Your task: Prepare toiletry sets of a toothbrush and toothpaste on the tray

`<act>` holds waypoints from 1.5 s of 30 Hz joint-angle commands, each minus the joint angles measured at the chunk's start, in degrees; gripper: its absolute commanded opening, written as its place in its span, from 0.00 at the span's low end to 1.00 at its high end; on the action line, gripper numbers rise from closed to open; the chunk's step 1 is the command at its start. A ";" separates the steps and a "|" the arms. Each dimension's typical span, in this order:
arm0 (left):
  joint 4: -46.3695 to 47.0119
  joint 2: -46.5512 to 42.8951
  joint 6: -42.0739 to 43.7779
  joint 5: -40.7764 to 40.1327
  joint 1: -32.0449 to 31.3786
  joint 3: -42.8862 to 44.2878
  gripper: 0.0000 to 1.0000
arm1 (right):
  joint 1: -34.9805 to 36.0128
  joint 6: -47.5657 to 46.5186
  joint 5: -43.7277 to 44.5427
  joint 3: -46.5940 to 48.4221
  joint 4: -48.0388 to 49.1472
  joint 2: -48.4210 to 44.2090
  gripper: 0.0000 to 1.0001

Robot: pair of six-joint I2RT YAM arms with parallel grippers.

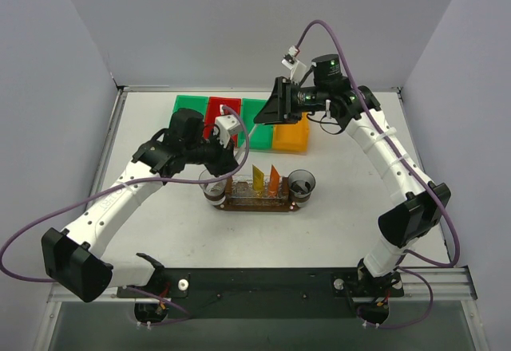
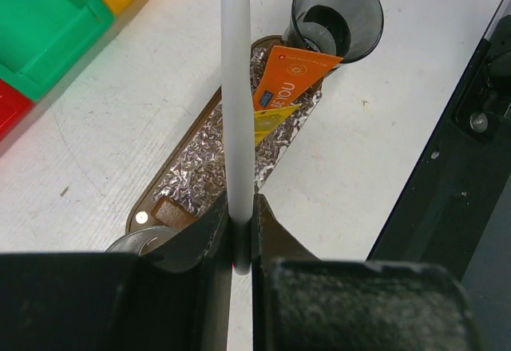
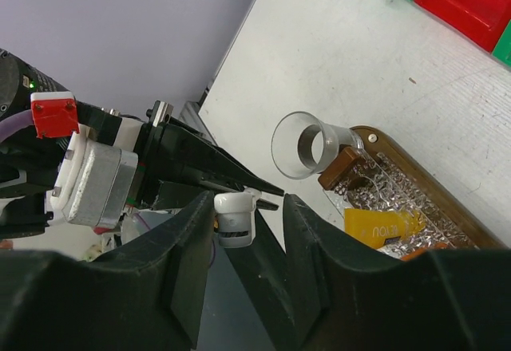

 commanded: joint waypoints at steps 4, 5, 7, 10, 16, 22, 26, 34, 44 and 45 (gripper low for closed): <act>-0.79 -1.23 2.74 -1.46 -0.70 0.73 0.00 | 0.30 -1.31 -0.69 2.91 -0.96 -0.86 0.31; -0.79 -1.22 2.83 -1.55 -0.70 0.82 0.00 | 0.39 -2.01 -0.60 3.00 -1.74 -0.52 0.31; -1.05 -0.96 2.92 -1.90 -0.79 1.09 0.00 | 0.57 -2.71 -0.43 3.26 -2.63 -0.34 0.29; -1.40 -0.70 3.18 -2.08 -0.79 1.44 0.00 | 0.92 -3.86 -0.16 3.35 -4.12 -0.16 0.27; -1.40 -0.35 3.18 -2.25 -1.23 1.79 0.00 | 1.44 -5.26 0.45 4.14 -5.36 0.54 0.24; -1.58 -0.08 3.45 -2.60 -1.58 2.14 0.00 | 2.50 -5.70 0.89 5.11 -5.53 1.77 0.23; -1.75 -0.17 3.45 -2.96 -1.49 2.14 0.00 | 2.76 -5.97 0.89 5.46 -6.06 2.56 0.15; -0.09 0.27 0.55 -4.01 -1.58 2.76 0.17 | 2.85 -7.20 4.13 6.16 -6.50 1.69 0.00; 6.59 -1.22 -5.34 -0.85 -1.40 2.41 0.68 | 3.20 -10.71 11.26 5.90 -6.41 -2.27 0.00; 7.47 -1.31 -7.00 -0.85 -1.32 2.41 0.68 | 3.81 -11.15 12.57 5.90 -6.41 -2.53 0.00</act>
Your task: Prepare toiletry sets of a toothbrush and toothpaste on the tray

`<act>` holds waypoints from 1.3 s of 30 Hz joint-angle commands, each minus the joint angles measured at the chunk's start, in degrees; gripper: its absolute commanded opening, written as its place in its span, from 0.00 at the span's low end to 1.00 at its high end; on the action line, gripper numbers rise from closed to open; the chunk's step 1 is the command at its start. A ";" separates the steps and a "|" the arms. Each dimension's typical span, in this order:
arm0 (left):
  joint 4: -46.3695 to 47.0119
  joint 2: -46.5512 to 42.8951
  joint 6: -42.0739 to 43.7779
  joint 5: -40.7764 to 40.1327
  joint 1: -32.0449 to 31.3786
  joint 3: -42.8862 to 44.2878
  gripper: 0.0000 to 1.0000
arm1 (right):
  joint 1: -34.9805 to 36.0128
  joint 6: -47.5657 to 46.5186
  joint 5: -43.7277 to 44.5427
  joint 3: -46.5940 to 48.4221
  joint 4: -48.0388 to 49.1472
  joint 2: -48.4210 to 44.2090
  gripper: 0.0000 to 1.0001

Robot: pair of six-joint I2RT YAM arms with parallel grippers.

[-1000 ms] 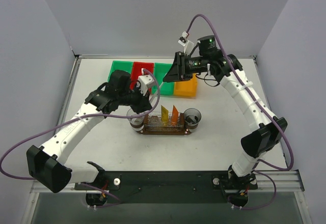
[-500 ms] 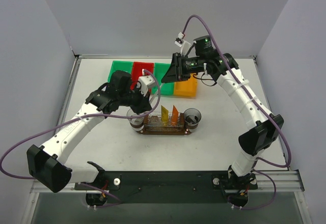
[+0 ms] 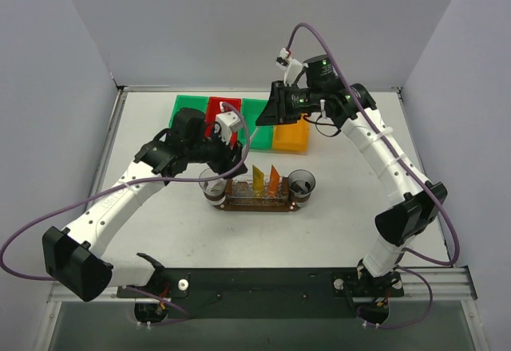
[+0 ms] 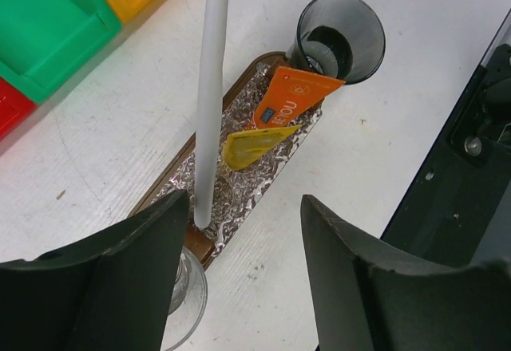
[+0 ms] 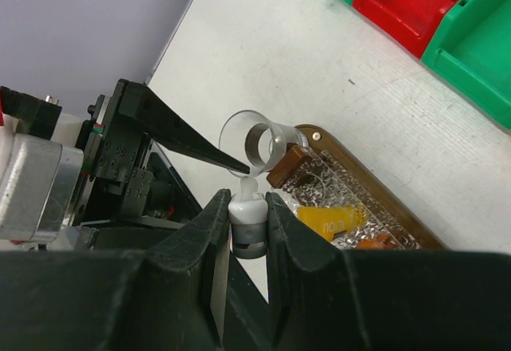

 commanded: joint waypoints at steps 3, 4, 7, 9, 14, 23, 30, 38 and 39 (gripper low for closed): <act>8.52 -3.04 -6.63 2.04 1.17 1.75 0.68 | 2.62 -4.25 6.79 1.92 -0.01 -5.49 0.00; 9.67 -3.74 -8.64 2.04 1.88 1.31 0.68 | 3.76 -4.78 7.59 1.84 -0.01 -6.01 0.00; 15.20 -6.99 -13.90 1.08 6.44 -2.55 0.68 | 5.69 -6.19 10.75 1.31 -0.09 -7.15 0.00; 19.23 -10.15 -16.47 -0.07 9.86 -6.68 0.67 | 6.57 -6.63 12.60 0.70 -0.01 -7.77 0.00; 19.26 -13.06 -18.24 -0.51 14.63 -8.10 0.68 | 9.82 -8.74 18.23 -1.59 -0.09 -9.88 0.00; 13.13 -13.24 -20.26 -10.60 15.95 -6.87 0.69 | 17.56 -13.22 27.18 -2.38 -1.06 -9.18 0.00; 8.63 -13.94 -22.10 -16.42 16.04 -6.16 0.70 | 24.41 -16.29 36.85 -3.87 -1.85 -7.25 0.00; 5.64 -15.17 -22.28 -19.76 15.95 -6.43 0.70 | 26.44 -19.20 39.24 -8.09 1.13 -5.75 0.00; 5.72 -15.26 -22.28 -19.76 15.95 -6.60 0.70 | 26.53 -19.20 39.24 -8.71 2.18 -5.58 0.00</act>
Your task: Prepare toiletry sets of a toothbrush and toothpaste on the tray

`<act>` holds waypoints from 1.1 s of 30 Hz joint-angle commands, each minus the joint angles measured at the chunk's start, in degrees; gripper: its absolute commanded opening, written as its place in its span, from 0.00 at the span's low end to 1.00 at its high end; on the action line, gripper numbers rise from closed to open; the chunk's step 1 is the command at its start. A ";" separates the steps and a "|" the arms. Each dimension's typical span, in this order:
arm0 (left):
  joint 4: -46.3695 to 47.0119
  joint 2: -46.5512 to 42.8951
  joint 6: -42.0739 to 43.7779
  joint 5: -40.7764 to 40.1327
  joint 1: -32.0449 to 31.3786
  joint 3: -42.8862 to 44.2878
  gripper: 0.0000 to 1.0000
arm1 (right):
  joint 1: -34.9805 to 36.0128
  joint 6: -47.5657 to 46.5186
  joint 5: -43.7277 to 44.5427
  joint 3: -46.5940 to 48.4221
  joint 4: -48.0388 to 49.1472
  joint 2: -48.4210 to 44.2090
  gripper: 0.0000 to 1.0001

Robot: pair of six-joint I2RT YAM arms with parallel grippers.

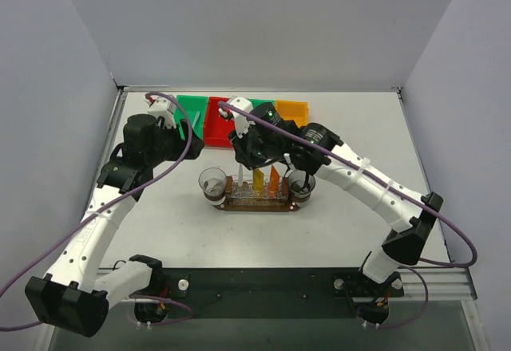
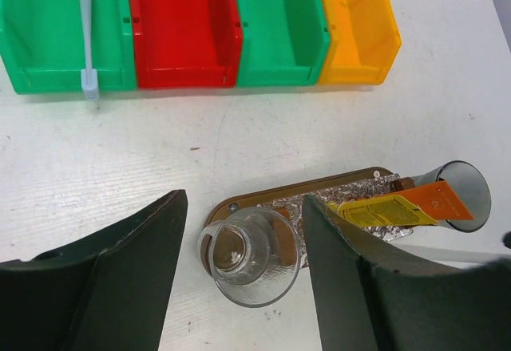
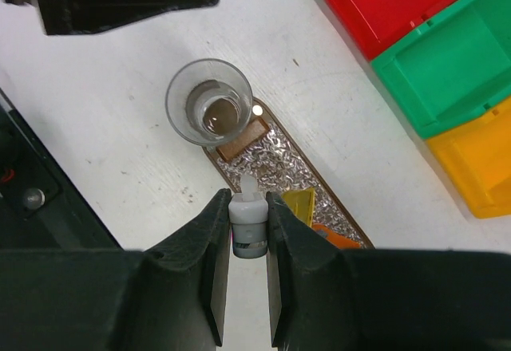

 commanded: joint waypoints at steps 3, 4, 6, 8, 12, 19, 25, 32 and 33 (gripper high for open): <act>-0.81 -2.11 -0.25 -2.25 0.21 1.68 0.70 | 0.61 -2.24 3.35 -4.56 5.25 0.74 0.00; -0.90 -2.19 -0.16 -2.51 0.21 1.68 0.70 | 0.52 -2.24 3.35 -5.09 6.05 0.74 0.00; -1.34 -2.37 0.19 -2.95 0.12 1.85 0.69 | 0.61 -2.15 3.52 -6.15 7.37 1.17 0.00; -1.43 -2.28 0.28 -2.87 0.21 1.86 0.70 | 0.52 -2.24 3.52 -6.24 7.72 1.53 0.00; -1.25 -2.11 0.46 -2.78 0.21 1.77 0.70 | 0.52 -2.24 3.17 -6.76 8.16 2.06 0.00; -1.07 -1.75 0.28 -2.52 0.21 1.59 0.70 | 0.08 -3.82 2.65 -7.99 9.04 2.85 0.00; -1.78 -1.23 0.37 -3.66 0.21 2.12 0.70 | -0.45 -4.00 1.24 -8.97 10.10 3.81 0.00; -1.78 -1.05 0.37 -3.57 0.21 2.21 0.70 | -1.50 -3.47 -1.66 -8.79 10.10 5.39 0.00; -1.78 -0.96 0.37 -3.66 0.21 2.21 0.70 | -1.67 -3.47 -1.75 -8.70 10.01 5.83 0.00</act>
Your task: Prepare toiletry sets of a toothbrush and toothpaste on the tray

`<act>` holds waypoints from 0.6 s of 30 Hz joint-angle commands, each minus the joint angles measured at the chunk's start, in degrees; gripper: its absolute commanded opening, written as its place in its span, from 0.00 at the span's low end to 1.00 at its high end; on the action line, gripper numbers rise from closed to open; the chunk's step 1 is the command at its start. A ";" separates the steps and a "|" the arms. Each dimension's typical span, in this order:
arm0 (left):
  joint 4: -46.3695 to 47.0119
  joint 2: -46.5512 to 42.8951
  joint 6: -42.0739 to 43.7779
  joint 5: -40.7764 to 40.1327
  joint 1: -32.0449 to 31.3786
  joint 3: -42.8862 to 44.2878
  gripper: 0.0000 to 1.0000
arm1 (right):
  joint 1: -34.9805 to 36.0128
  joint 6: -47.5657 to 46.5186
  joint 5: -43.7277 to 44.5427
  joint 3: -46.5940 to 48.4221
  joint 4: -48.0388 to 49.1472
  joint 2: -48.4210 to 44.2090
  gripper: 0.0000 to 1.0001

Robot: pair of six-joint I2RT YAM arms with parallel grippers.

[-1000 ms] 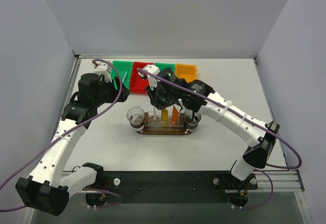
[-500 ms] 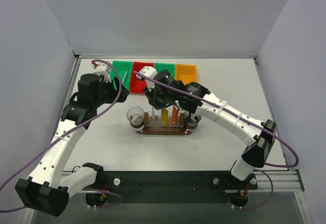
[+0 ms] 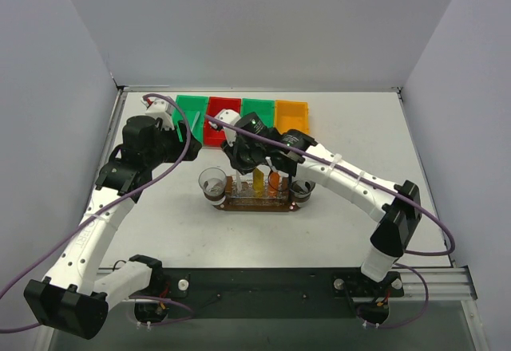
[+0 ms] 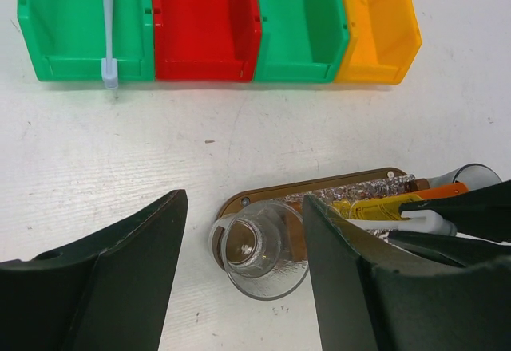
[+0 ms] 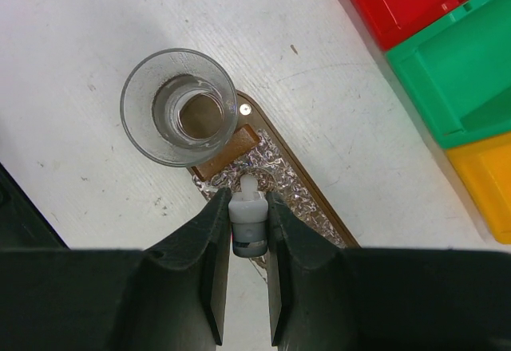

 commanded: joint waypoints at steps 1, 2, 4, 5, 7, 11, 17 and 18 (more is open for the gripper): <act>0.47 0.13 0.24 -0.60 0.21 2.21 0.70 | -0.76 -0.54 -1.81 -0.07 1.05 0.87 0.00; 0.47 0.13 0.24 -0.69 0.21 2.29 0.70 | -0.76 -0.54 -1.90 -0.07 0.96 1.05 0.00; 0.56 0.13 0.24 -0.69 0.21 2.30 0.70 | -0.85 -0.63 -2.08 0.02 0.96 1.23 0.00; 0.47 0.22 0.24 -0.69 0.21 2.21 0.70 | -0.93 -0.63 -2.08 0.02 0.96 1.23 0.00; 0.56 0.30 0.24 -0.60 0.21 2.30 0.70 | -1.02 -0.63 -2.25 0.02 0.96 1.40 0.00; 0.65 0.39 0.24 -0.69 0.21 2.30 0.70 | -1.28 -0.63 -2.60 0.19 0.96 2.10 0.00; 0.74 0.48 0.15 -0.60 0.21 2.21 0.70 | -1.37 -0.89 -2.87 0.20 0.70 2.72 0.00; 0.82 0.57 0.15 -0.60 0.21 2.21 0.70 | -1.37 -1.07 -2.87 0.28 0.78 2.81 0.00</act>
